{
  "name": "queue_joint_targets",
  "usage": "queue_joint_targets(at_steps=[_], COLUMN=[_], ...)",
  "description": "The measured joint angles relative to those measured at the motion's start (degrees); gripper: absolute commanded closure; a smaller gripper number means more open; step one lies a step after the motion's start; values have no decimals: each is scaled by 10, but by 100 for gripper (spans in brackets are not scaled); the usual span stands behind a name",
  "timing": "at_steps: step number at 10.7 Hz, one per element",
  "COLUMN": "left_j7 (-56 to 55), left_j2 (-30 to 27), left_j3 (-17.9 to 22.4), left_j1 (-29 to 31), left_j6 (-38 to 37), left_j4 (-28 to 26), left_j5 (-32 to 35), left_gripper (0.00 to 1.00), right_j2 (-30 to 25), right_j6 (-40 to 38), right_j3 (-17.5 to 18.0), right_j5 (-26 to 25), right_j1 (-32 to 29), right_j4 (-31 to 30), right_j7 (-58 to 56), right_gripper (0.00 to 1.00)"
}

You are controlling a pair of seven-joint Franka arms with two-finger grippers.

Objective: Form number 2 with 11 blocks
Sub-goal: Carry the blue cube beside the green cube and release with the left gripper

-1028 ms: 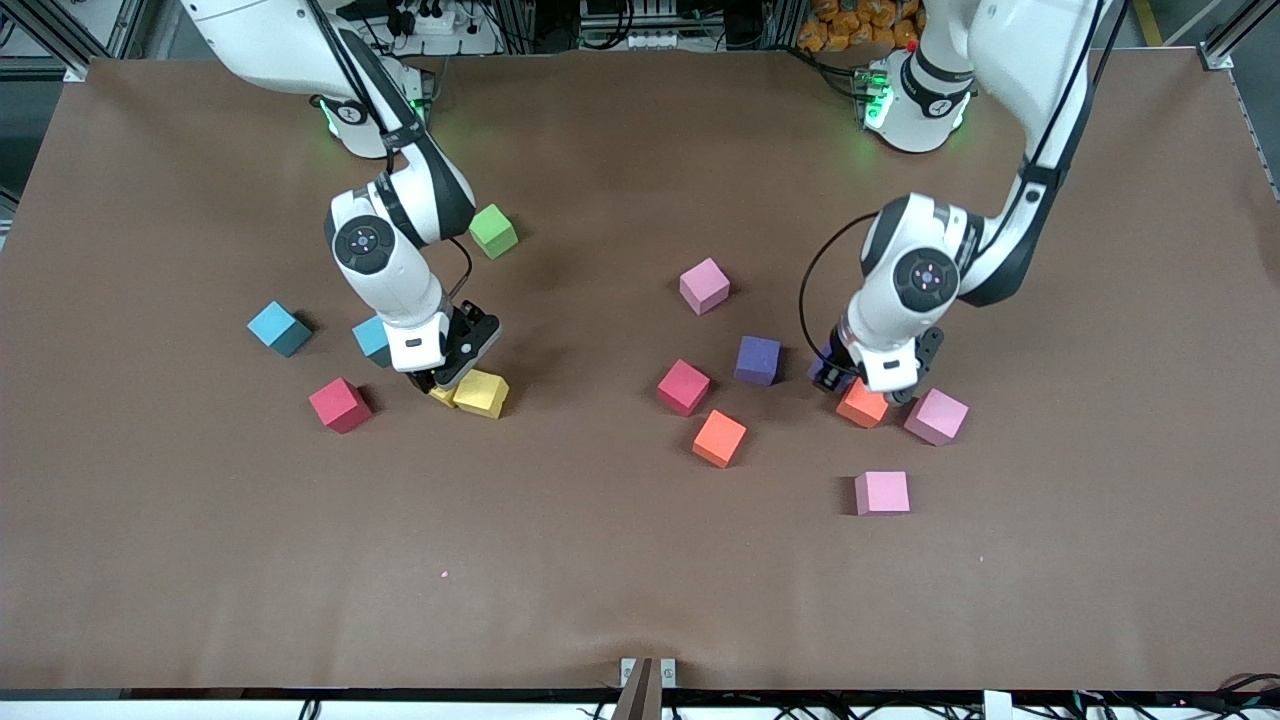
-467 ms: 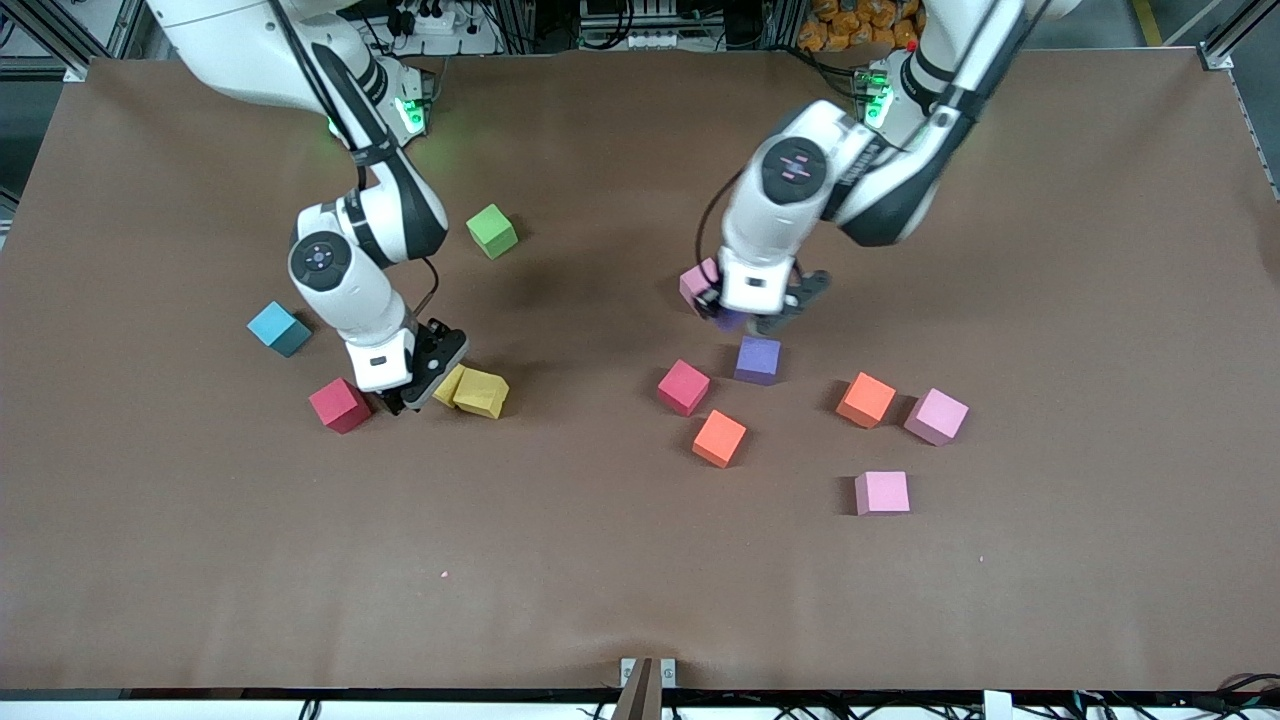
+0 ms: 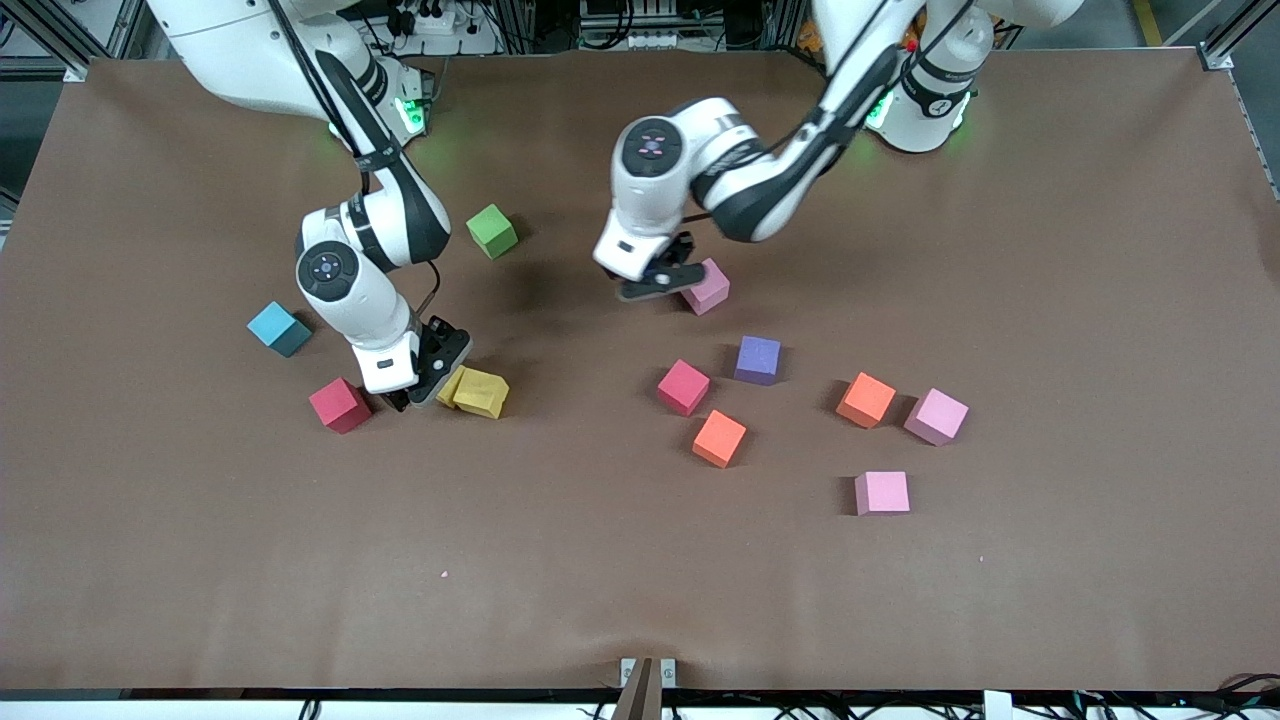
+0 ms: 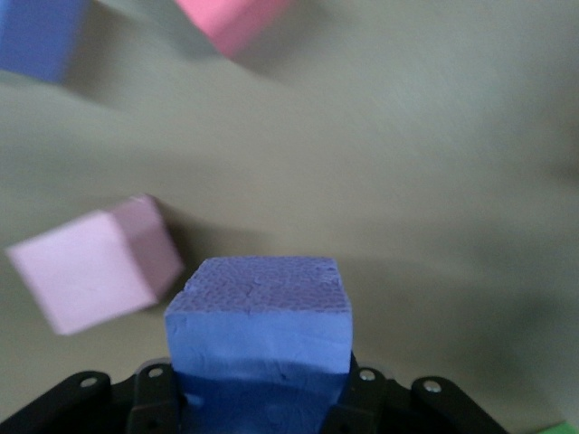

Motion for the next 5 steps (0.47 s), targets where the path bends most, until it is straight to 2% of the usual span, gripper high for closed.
queue_joint_targets(at_steps=[3, 5], left_j7=[-3, 2], left_j2=[71, 78], left_j3=[14, 15], left_j1=[-64, -71], left_j6=[0, 0], left_j4=[44, 49], left_j5=[26, 45], left_gripper=[94, 94], right_j2=[1, 7], right_j6=[-13, -11], right_j3=[3, 8], right_j5=[2, 4], right_j1=[0, 0], right_j4=[3, 3], right_j7=[-3, -4], right_gripper=[0, 0])
